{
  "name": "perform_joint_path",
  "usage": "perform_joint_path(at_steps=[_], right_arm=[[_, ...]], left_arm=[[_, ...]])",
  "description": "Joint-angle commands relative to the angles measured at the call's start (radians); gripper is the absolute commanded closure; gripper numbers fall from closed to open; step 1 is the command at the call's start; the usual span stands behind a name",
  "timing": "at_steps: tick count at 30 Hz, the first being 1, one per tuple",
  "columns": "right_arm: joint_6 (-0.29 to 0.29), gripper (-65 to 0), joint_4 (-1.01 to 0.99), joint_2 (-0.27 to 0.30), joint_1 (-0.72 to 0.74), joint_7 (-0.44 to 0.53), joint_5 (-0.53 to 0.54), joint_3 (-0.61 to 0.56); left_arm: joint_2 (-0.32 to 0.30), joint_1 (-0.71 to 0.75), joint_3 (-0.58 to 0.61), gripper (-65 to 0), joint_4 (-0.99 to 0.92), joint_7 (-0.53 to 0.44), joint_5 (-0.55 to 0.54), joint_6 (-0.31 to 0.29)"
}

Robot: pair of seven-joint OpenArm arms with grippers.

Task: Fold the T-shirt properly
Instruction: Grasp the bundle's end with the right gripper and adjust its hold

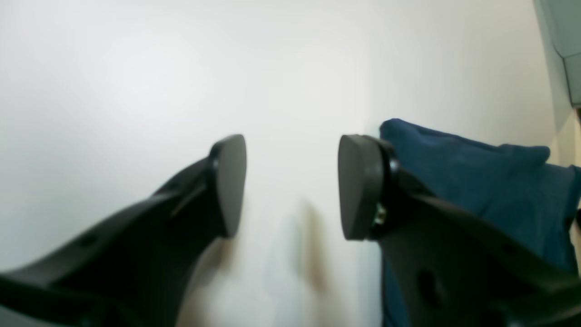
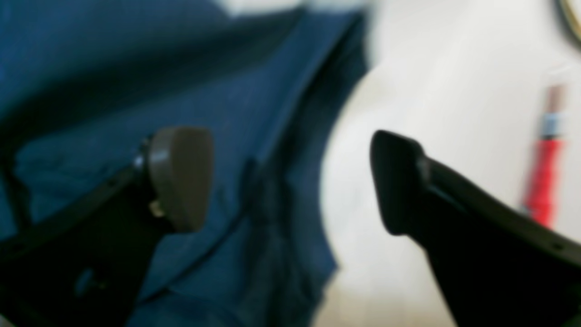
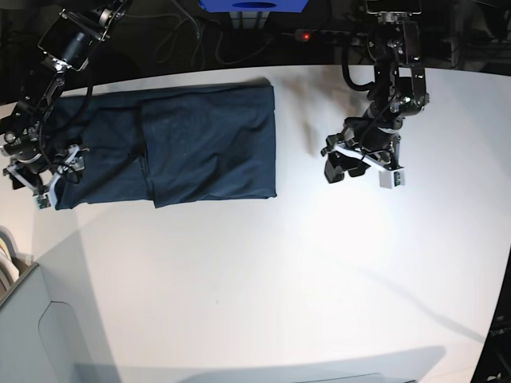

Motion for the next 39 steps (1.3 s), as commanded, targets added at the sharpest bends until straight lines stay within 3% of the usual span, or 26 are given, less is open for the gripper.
perform_joint_path(at_steps=[1, 10, 33, 39], right_arm=[[0.014, -56.9, 0.013, 0.020, 0.010, -0.004, 0.001, 0.017], [0.014, -58.2, -0.108, 0.027, 0.031, -0.007, 0.006, 0.098], [0.014, -57.7, -0.296, 0.019, 0.082, 0.001, 0.007, 0.095], [0.014, -50.0, -0.299, -0.003, 0.099, 0.024, 0.006, 0.093]], left_arm=[[-0.006, -0.008, -0.002, -31.4, 0.020, -0.018, -0.013, -0.012], [-0.007, -0.010, -0.002, -31.4, 0.020, -0.018, -0.013, -0.012], [-0.007, -0.008, -0.044, -31.4, 0.020, -0.013, -0.013, -0.012], [-0.007, -0.008, -0.044, -31.4, 0.020, -0.013, -0.013, -0.012]])
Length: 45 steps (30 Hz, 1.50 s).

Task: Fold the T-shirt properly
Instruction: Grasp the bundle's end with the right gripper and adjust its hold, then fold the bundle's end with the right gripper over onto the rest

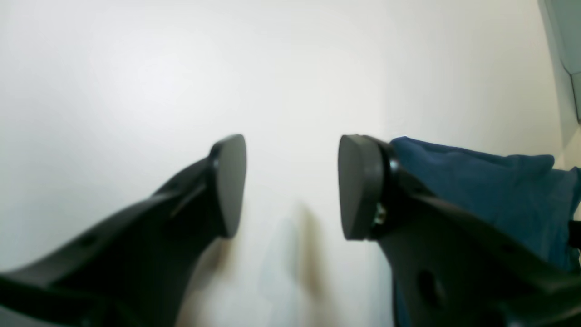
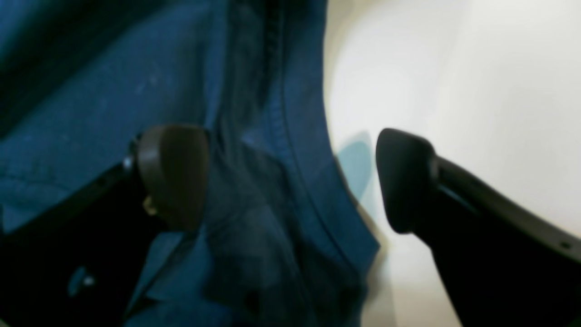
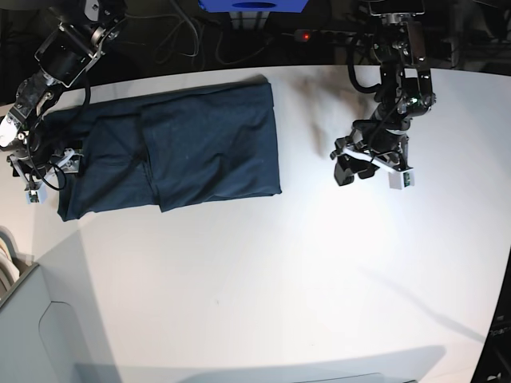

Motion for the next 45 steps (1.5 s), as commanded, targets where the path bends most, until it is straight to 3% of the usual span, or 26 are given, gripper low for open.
perform_joint_path(at_steps=[1, 7, 10, 14, 31, 37, 45], right_arm=[[0.017, -48.5, -0.001, -0.003, 0.005, -0.026, -0.023, -0.006], [0.017, -33.9, -0.003, -0.008, 0.005, -0.026, -0.023, -0.006], [0.017, -21.4, -0.003, -0.009, 0.004, -0.026, -0.023, -0.006], [0.017, 0.0, -0.003, -0.009, 0.004, -0.029, -0.023, -0.006], [0.017, 0.0, 0.007, -0.051, 0.033, -0.024, -0.023, -0.006], [0.017, 0.0, 0.125, -0.103, 0.028, -0.022, -0.023, -0.006], [0.017, 0.0, 0.367, -0.193, -0.005, -0.024, -0.023, -0.017]], left_arm=[[-0.002, -0.006, -0.001, -31.4, 0.020, -0.014, -0.010, -0.011], [-0.002, -0.006, -0.001, -31.4, 0.020, -0.014, -0.010, -0.011], [-0.002, -0.009, -0.001, -31.4, 0.020, -0.014, -0.010, -0.011], [-0.002, -0.014, 0.001, -31.4, 0.020, -0.013, -0.010, -0.011], [0.022, -0.008, 0.066, -31.4, 0.009, -0.014, -0.010, -0.011], [0.024, -0.015, 0.143, -31.3, -0.029, -0.019, -0.010, -0.011], [0.074, -0.046, 0.163, -30.1, -0.115, -0.019, -0.010, -0.011]])
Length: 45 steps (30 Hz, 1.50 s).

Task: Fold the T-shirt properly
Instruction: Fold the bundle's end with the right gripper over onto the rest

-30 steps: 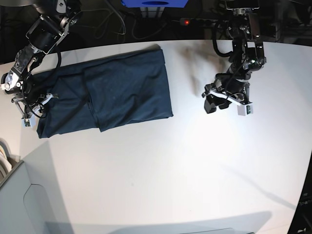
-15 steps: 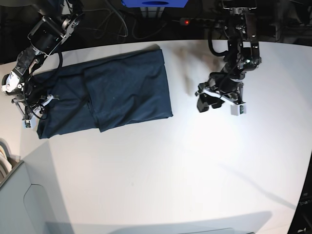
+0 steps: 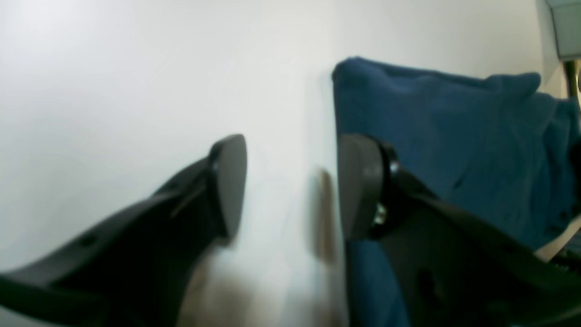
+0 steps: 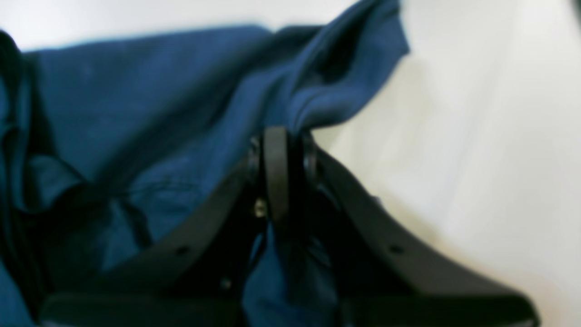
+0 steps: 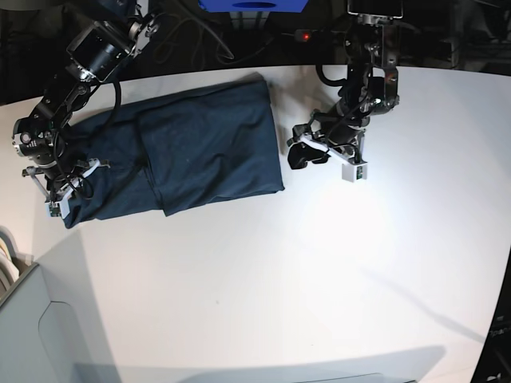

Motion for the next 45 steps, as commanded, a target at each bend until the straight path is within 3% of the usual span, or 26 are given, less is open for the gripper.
perform_joint_path(at_steps=[1, 7, 8, 15, 24, 39, 45], right_arm=[[0.014, 0.0, 0.038, -0.001, 0.001, 0.016, 0.012, -0.021], [0.014, 0.0, 0.203, -0.026, -0.069, 0.017, 0.012, -0.179], [0.014, 0.0, 0.229, -0.037, -0.081, 0.017, 0.012, -0.212], [0.014, 0.0, 0.376, -0.067, -0.173, 0.017, 0.012, -0.477], [0.014, 0.0, 0.367, -0.070, -0.210, 0.019, 0.012, -0.752], [0.014, 0.0, 0.351, -0.069, -0.264, 0.076, 0.012, -0.945], [0.014, 0.0, 0.351, -0.037, -0.289, 0.111, 0.012, -1.014]], left_arm=[[0.010, -0.014, 0.000, -28.0, 0.002, -0.017, -0.012, -0.011], [0.021, -0.034, 0.000, -1.9, -0.017, -0.013, -0.012, -0.011], [0.021, -0.039, 0.000, 0.0, -0.017, -0.013, -0.012, -0.010], [0.021, -0.040, 0.000, 0.0, -0.017, -0.010, -0.012, -0.008], [0.019, -0.032, 0.000, 0.0, -0.009, -0.010, -0.012, -0.005], [0.023, -0.040, 0.000, 0.0, -0.018, -0.012, -0.009, -0.002], [0.023, -0.040, 0.000, 0.0, -0.018, -0.013, -0.010, -0.002]])
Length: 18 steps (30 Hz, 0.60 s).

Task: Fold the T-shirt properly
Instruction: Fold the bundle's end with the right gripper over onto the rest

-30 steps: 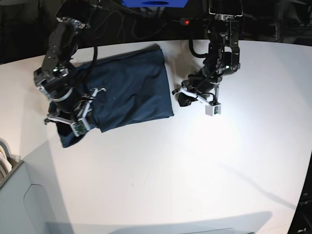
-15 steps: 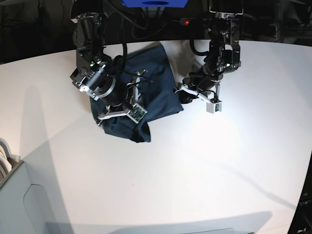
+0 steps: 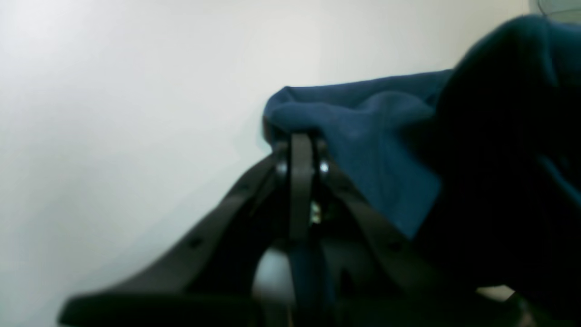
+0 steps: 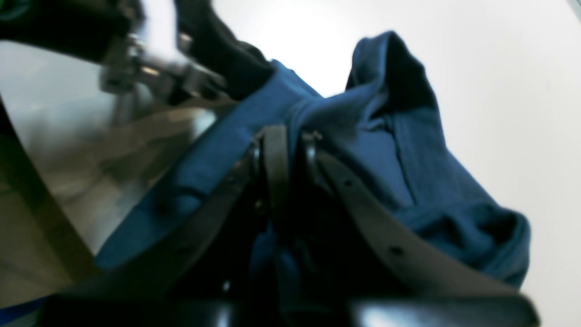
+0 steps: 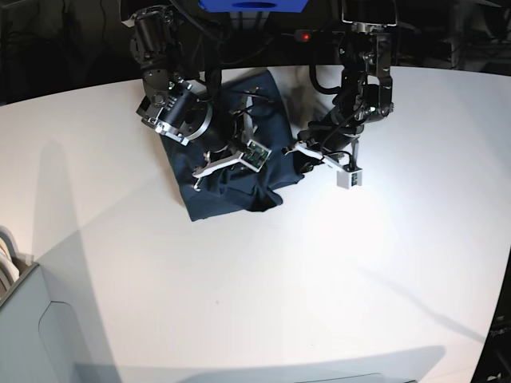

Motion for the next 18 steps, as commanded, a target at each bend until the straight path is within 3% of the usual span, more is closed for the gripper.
perform_joint_path(at_steps=[1, 15, 18], right_arm=[[0.012, 0.0, 0.020, -0.006, 0.001, 0.025, 0.022, -0.015], [0.012, 0.0, -0.012, -0.040, 0.007, 0.026, 0.022, -0.055], [0.012, 0.0, -0.071, -0.040, 0.009, 0.071, 0.022, -0.055]], left_arm=[[-0.001, -0.010, 0.000, 0.0, 0.015, -0.017, -0.012, -0.006], [-0.007, 0.000, -0.005, 0.0, 0.015, -0.017, -0.012, -0.006], [-0.007, 0.000, -0.005, 0.0, 0.016, -0.015, -0.012, -0.006]])
